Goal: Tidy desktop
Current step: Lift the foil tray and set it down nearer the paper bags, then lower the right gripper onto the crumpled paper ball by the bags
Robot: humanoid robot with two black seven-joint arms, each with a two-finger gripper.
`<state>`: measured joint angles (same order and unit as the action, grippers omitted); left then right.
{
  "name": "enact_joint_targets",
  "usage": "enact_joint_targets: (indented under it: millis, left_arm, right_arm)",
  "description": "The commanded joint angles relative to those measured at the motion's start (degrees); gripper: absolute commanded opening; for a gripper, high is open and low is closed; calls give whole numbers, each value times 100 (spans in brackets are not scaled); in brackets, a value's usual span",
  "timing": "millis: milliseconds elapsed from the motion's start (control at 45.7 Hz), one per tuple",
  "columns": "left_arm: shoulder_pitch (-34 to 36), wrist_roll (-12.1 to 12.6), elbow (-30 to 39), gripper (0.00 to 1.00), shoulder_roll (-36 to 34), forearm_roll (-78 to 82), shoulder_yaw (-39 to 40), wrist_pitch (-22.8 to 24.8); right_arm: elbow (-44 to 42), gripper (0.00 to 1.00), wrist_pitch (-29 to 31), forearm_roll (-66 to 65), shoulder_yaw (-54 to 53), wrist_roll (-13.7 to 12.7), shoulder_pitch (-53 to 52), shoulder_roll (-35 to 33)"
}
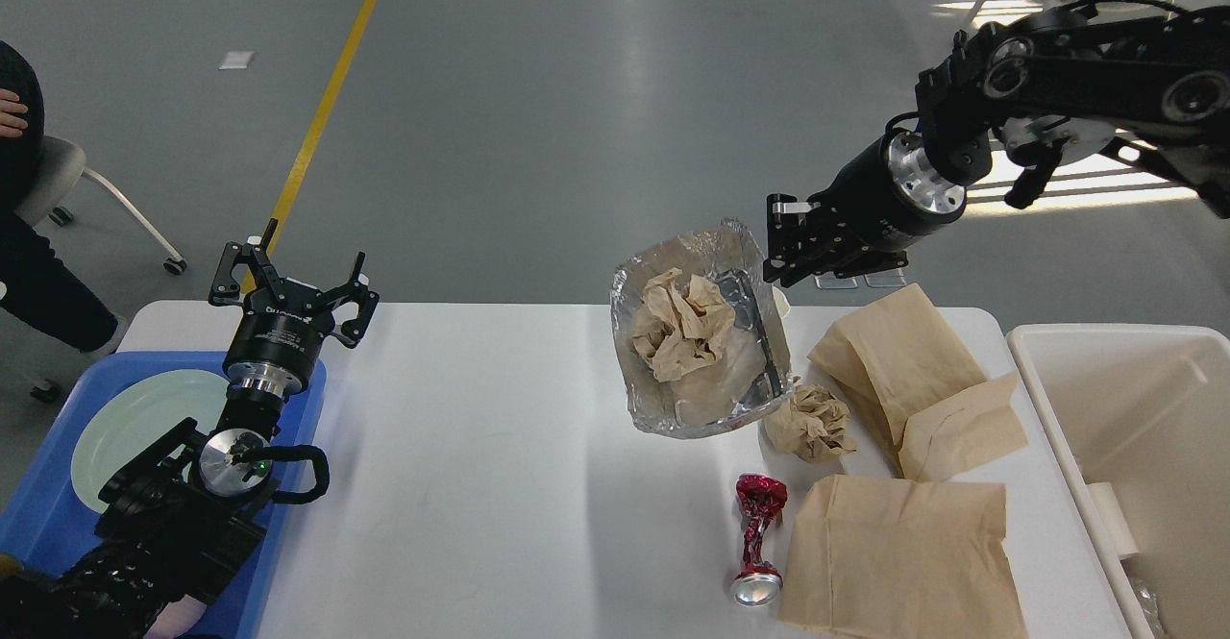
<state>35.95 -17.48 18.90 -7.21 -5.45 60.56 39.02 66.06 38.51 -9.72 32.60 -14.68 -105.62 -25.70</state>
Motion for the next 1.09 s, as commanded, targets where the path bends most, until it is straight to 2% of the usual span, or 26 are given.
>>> enact_joint_targets:
  millis: [0, 109, 263, 394, 460, 569, 613, 810, 941, 1007, 1072]
  left_arm:
    - [0, -1, -1, 96, 0, 0, 0, 0]
    - [0, -1, -1, 96, 0, 0, 0, 0]
    - [0, -1, -1, 96, 0, 0, 0, 0]
    - [0, -1, -1, 96, 0, 0, 0, 0]
    - [0, -1, -1, 96, 0, 0, 0, 0]
    - [0, -1, -1, 96, 0, 0, 0, 0]
    - [0, -1, -1, 96, 0, 0, 0, 0]
    - [0, -1, -1, 96, 0, 0, 0, 0]
    - [0, -1, -1, 96, 0, 0, 0, 0]
    - [0, -1, 8, 96, 0, 0, 0, 0]
    - [0, -1, -1, 96, 0, 0, 0, 0]
  right_arm:
    - [-23, 16, 122, -3, 1, 0, -187, -313]
    - [-154, 15, 122, -12, 10, -9, -152, -524]
    - [-155, 9, 96, -30, 106, -9, 120, -893]
    - [-155, 8, 17, -30, 98, -17, 445, -937]
    - [-163, 14, -54, -21, 89, -26, 498, -937]
    - [-163, 47, -168, -21, 71, -18, 674, -937]
    - [-163, 53, -290, -30, 80, -18, 762, -893]
    - [-207, 66, -897, -47, 124, -26, 973, -560]
    - [-427, 73, -933, -47, 220, -35, 955, -261]
    - [-445, 73, -941, -38, 597, -35, 911, -41]
    - [-480, 73, -1003, -21, 1283, -35, 894, 485]
